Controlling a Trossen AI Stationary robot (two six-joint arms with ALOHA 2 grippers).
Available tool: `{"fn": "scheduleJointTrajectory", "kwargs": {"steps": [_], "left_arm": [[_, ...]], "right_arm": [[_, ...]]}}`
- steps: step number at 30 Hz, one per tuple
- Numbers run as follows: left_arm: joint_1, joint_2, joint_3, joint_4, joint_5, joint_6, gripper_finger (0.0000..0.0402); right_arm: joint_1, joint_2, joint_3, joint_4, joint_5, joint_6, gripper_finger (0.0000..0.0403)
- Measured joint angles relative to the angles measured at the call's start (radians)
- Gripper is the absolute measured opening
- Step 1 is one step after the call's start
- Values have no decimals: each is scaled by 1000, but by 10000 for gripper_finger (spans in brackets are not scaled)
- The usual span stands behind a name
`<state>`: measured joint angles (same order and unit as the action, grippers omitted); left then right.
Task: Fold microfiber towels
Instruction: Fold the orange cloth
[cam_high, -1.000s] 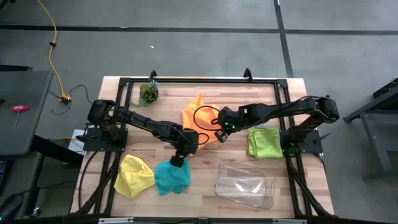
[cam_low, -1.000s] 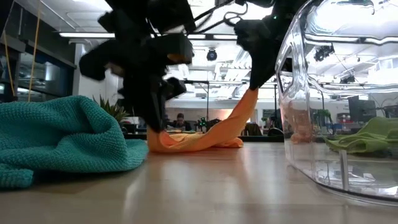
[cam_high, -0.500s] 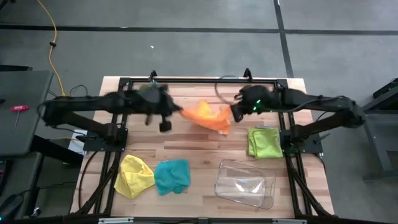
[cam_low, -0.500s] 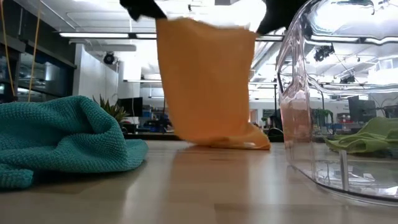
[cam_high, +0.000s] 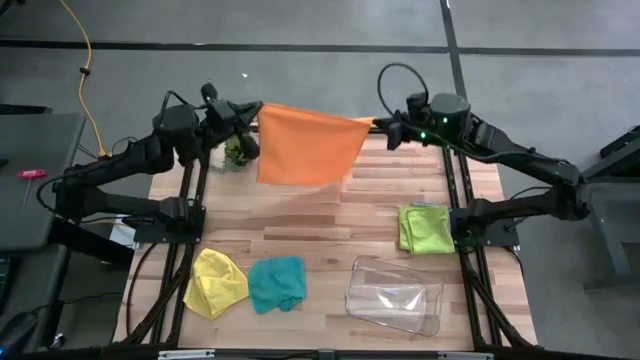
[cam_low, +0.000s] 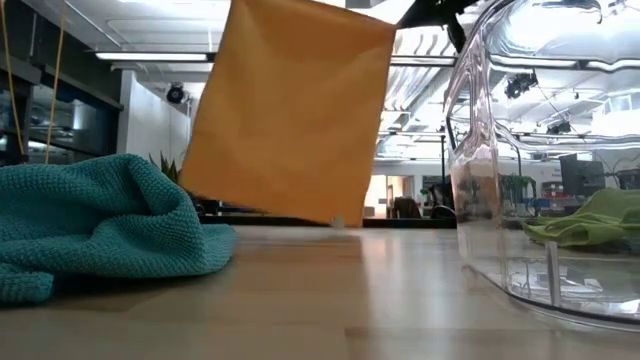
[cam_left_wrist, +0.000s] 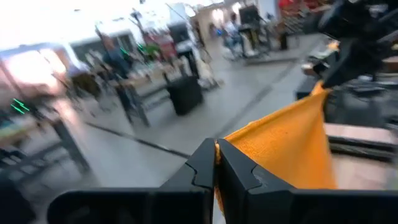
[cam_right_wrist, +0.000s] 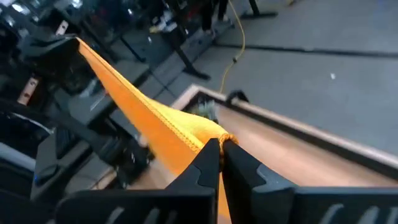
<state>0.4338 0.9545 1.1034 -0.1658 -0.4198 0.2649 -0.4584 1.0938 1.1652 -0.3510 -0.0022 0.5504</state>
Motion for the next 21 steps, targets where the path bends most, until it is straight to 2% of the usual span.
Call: {"fn": "scheduleJointTrajectory", "kwargs": {"steps": [3, 8, 12, 17, 21], "left_arm": [[46, 40, 0, 46, 16, 70, 0], [145, 141, 0, 98, 99, 190, 0], [222, 229, -1, 195, 110, 320, 0], [274, 256, -1, 284, 171, 338, 0], [268, 235, -1, 246, 178, 326, 0]], "right_arm": [[-80, 6, 0, 33, -49, -26, 0], [-223, 23, 0, 35, -121, -58, 0], [-305, 32, 0, 52, -189, -77, 0], [-341, 27, 0, 84, -236, -112, 0], [-328, 19, 0, 74, -237, -163, 0]]}}
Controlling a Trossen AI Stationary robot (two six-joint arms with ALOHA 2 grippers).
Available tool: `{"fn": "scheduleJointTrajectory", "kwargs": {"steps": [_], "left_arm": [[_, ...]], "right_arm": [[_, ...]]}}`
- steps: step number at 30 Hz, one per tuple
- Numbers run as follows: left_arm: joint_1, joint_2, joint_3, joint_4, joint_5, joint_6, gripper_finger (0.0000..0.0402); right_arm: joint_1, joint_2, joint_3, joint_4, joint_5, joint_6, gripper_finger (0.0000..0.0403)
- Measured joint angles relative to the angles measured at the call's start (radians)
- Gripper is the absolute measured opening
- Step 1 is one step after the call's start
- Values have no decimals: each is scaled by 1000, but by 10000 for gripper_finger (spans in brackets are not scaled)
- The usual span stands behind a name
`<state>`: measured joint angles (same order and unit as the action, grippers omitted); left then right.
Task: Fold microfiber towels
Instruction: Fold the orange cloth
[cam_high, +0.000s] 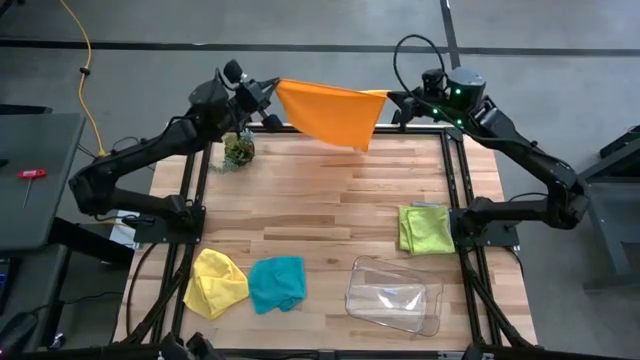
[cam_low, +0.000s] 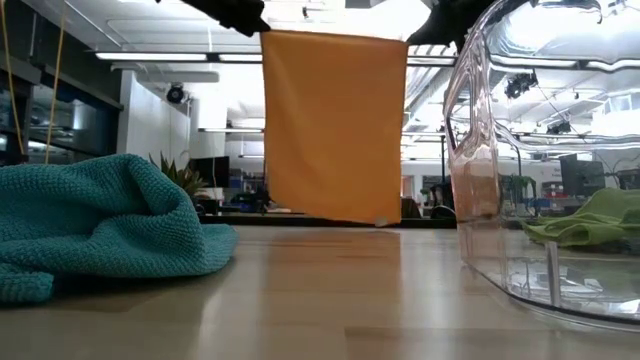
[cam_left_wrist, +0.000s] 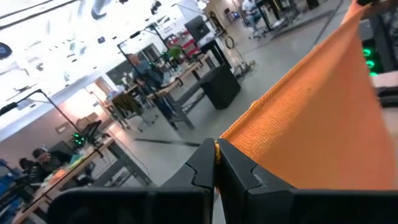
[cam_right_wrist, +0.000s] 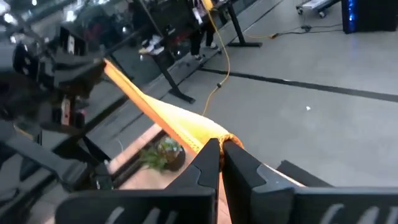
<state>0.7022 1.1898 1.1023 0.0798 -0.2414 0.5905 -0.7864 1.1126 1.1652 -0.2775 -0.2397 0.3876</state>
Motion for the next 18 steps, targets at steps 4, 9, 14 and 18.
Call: {"fn": "scheduleJointTrajectory", "kwargs": {"steps": [4, 9, 14, 18], "left_arm": [[-34, -30, 1, -132, 9, -35, 0], [-87, -40, -17, -347, 19, -172, 0], [-170, -39, -125, -422, 23, -305, 0], [-255, -39, -210, -419, 22, -404, 0]], "right_arm": [[42, 0, 0, -82, 2, -40, 0], [140, 6, -2, -250, 60, -89, 0], [260, 6, -2, -386, 137, -74, 0], [380, 12, -2, -488, 186, 2, 0]]}}
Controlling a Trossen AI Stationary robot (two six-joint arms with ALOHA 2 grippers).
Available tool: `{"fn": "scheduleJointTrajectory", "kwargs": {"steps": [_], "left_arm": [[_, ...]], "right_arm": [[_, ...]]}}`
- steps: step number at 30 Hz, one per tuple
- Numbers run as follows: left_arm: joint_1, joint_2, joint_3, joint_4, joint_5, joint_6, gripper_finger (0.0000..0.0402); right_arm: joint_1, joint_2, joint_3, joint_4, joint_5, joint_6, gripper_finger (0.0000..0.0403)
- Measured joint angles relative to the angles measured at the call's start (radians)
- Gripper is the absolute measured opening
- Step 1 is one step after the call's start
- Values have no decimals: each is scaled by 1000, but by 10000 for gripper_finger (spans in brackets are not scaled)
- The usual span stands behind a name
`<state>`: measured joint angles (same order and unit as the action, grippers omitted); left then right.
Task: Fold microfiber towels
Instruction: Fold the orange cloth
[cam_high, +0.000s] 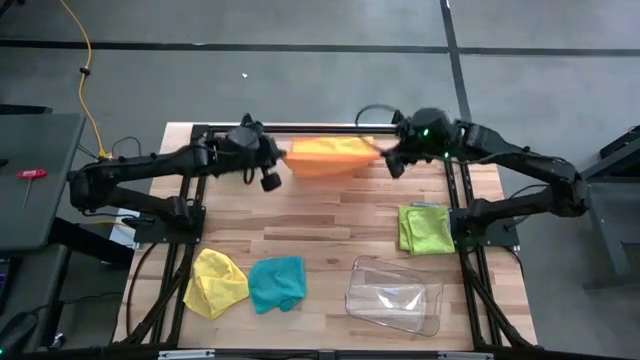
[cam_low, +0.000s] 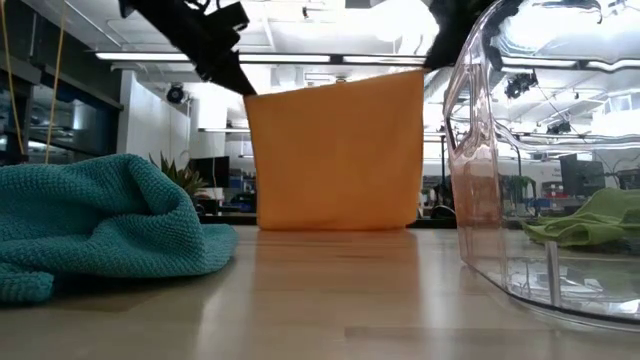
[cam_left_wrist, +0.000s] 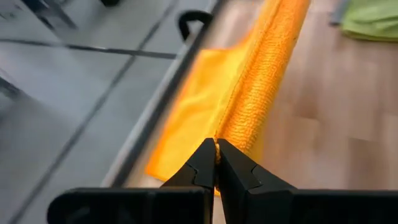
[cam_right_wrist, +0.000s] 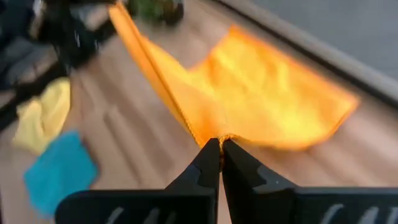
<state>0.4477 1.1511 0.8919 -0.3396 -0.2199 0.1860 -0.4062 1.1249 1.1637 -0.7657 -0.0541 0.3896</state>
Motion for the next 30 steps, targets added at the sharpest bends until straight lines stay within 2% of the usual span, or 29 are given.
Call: {"fn": "scheduleJointTrajectory", "kwargs": {"steps": [5, 10, 15, 21, 25, 30], "left_arm": [[-118, 0, -74, 9, -1, -160, 0], [-256, 1, -136, 50, -22, -320, 0], [-407, 16, -190, 56, -166, -458, 0], [-536, 16, -265, 89, -188, -699, 0], [-609, 16, -286, 109, -214, -818, 0], [-675, 16, -287, 129, -260, -940, 0]], "right_arm": [[168, 30, -1, -147, 71, 113, 0], [316, 103, -3, -221, 112, 206, 0], [417, 152, -146, -81, 105, 322, 0], [502, 152, -339, 161, 56, 525, 0], [558, 152, -367, 205, 52, 598, 0], [601, 152, -335, 188, 46, 623, 0]]}}
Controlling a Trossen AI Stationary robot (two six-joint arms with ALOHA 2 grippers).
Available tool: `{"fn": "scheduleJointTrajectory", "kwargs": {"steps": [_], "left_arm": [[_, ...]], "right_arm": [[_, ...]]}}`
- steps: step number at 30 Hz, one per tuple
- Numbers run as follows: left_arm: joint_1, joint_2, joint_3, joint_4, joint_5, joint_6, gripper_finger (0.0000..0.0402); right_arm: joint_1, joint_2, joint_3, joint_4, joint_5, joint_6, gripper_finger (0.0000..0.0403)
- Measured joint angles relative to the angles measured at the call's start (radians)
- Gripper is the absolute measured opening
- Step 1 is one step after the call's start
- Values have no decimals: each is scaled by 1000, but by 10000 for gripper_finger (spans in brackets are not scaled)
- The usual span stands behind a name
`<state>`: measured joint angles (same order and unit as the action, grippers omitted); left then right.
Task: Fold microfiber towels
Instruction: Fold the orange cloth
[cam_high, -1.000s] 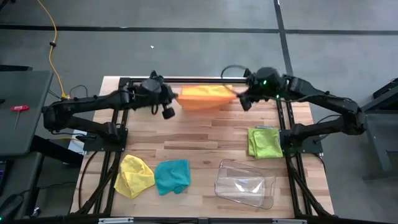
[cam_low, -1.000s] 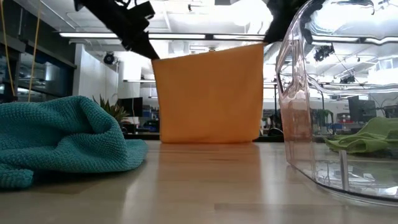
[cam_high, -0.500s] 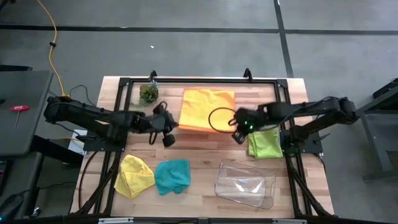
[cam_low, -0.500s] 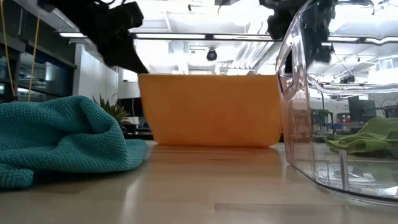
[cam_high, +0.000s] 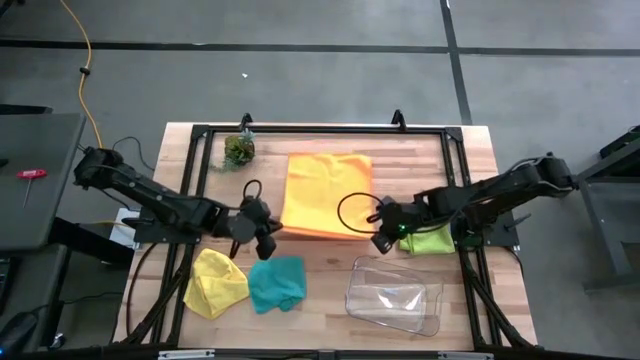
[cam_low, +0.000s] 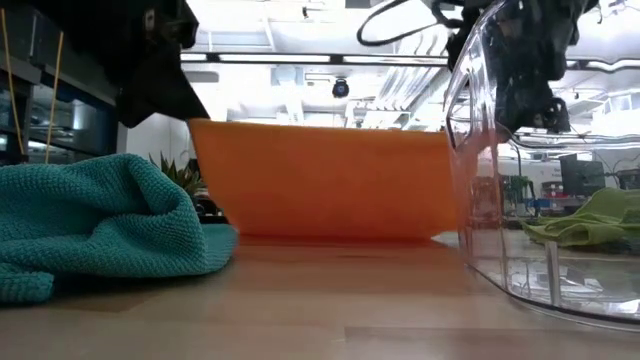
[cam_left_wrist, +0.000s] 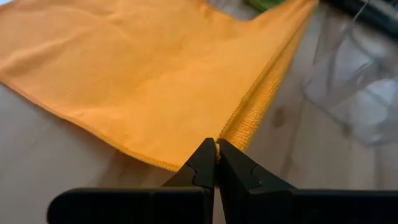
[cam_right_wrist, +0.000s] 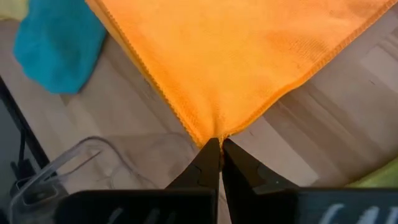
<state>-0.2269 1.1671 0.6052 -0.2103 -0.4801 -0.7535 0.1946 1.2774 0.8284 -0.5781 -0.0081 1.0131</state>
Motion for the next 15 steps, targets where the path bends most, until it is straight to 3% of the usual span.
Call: {"fn": "scheduleJointTrajectory", "kwargs": {"steps": [5, 15], "left_arm": [[47, 0, 1, 31, -62, 69, 0], [389, 0, 3, 77, -10, 298, 0]], "right_arm": [[-54, 0, 44, -41, 39, -42, 0], [-364, 0, 56, -30, 160, -206, 0]]}}
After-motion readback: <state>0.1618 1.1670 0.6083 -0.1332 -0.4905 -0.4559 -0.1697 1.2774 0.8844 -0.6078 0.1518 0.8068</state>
